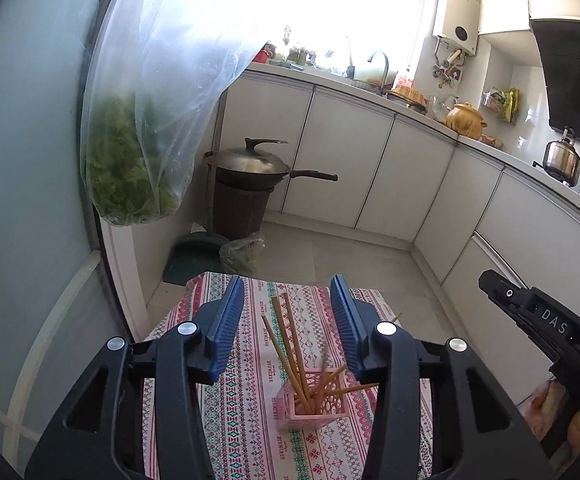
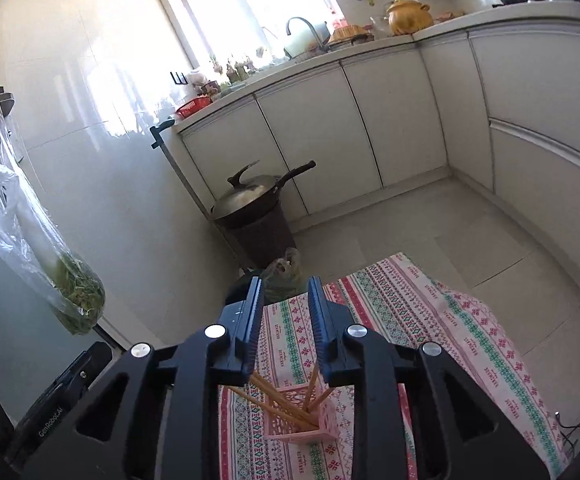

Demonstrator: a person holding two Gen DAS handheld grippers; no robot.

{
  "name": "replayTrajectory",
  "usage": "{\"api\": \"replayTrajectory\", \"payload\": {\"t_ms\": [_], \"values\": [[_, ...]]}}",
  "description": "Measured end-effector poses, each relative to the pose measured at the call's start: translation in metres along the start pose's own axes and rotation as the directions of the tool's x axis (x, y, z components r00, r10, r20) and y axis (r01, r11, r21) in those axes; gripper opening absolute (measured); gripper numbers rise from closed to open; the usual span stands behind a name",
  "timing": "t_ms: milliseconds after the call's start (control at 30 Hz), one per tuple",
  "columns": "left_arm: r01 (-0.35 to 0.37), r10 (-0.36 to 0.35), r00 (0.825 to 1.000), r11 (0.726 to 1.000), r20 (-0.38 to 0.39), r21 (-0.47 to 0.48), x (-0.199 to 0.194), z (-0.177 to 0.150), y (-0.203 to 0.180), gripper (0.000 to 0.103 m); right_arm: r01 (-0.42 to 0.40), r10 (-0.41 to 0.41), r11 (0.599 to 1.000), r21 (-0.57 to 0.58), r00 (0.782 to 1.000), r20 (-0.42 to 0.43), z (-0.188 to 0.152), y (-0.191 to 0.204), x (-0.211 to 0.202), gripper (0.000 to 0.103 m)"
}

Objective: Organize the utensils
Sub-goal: 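Withdraw both grippers from the cup toward the remaining chopsticks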

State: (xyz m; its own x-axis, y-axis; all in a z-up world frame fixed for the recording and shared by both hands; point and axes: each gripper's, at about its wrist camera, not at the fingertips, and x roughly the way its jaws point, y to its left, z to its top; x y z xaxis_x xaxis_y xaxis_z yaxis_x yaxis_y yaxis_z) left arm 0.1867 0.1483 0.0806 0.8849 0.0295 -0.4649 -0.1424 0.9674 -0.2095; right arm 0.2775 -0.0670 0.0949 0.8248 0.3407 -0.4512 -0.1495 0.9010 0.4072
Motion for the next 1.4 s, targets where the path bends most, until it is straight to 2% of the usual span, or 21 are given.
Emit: {"api": "replayTrajectory", "payload": {"t_ms": [67,267,333,400,500,733,833,1000,1067,1200,1400], "values": [[0.001,-0.001,1.000,1.000,0.003,0.012,-0.002,-0.001,-0.005,0.044,0.016,-0.015,1.000,-0.026,1.000,0.017,-0.002,0.001,-0.009,0.038],[0.002,-0.003,1.000,0.998,0.012,0.062,-0.007,-0.008,-0.024,0.056,0.076,-0.072,0.988,-0.132,0.997,0.041,-0.014,0.004,-0.024,0.042],[-0.002,0.001,1.000,0.997,0.014,0.083,-0.006,-0.011,-0.031,0.058,0.095,-0.088,0.983,-0.157,0.995,0.047,-0.019,0.004,-0.028,0.046],[-0.004,0.002,1.000,0.995,0.012,0.102,-0.005,-0.014,-0.037,0.058,0.112,-0.104,0.978,-0.175,0.993,0.057,-0.023,0.002,-0.031,0.054],[-0.006,0.005,1.000,0.993,0.007,0.119,-0.003,-0.020,-0.043,0.066,0.144,-0.131,0.970,-0.194,0.988,0.076,-0.028,-0.003,-0.038,0.057],[0.002,-0.002,1.000,0.988,0.002,0.157,-0.005,-0.032,-0.054,0.077,0.222,-0.212,0.957,-0.187,0.975,0.069,-0.035,-0.025,-0.039,0.067],[0.006,-0.006,1.000,0.986,-0.005,0.165,-0.004,-0.037,-0.056,0.083,0.271,-0.259,0.945,-0.183,0.962,0.087,-0.038,-0.033,-0.041,0.075],[0.012,-0.008,1.000,0.983,-0.022,0.186,-0.001,-0.043,-0.061,0.090,0.333,-0.319,0.927,-0.170,0.942,0.106,-0.044,-0.049,-0.046,0.095],[0.013,-0.007,1.000,0.982,-0.030,0.191,0.000,-0.047,-0.063,0.093,0.350,-0.337,0.920,-0.173,0.936,0.105,-0.048,-0.055,-0.048,0.096],[0.019,-0.007,0.998,0.977,-0.059,0.213,0.004,-0.054,-0.069,0.096,0.377,-0.374,0.907,-0.189,0.926,0.054,-0.059,-0.072,-0.047,0.096],[0.029,0.003,0.992,0.967,-0.123,0.254,0.016,-0.072,-0.079,0.096,0.386,-0.398,0.912,-0.141,0.915,-0.066,-0.075,-0.108,-0.048,0.096]]}}
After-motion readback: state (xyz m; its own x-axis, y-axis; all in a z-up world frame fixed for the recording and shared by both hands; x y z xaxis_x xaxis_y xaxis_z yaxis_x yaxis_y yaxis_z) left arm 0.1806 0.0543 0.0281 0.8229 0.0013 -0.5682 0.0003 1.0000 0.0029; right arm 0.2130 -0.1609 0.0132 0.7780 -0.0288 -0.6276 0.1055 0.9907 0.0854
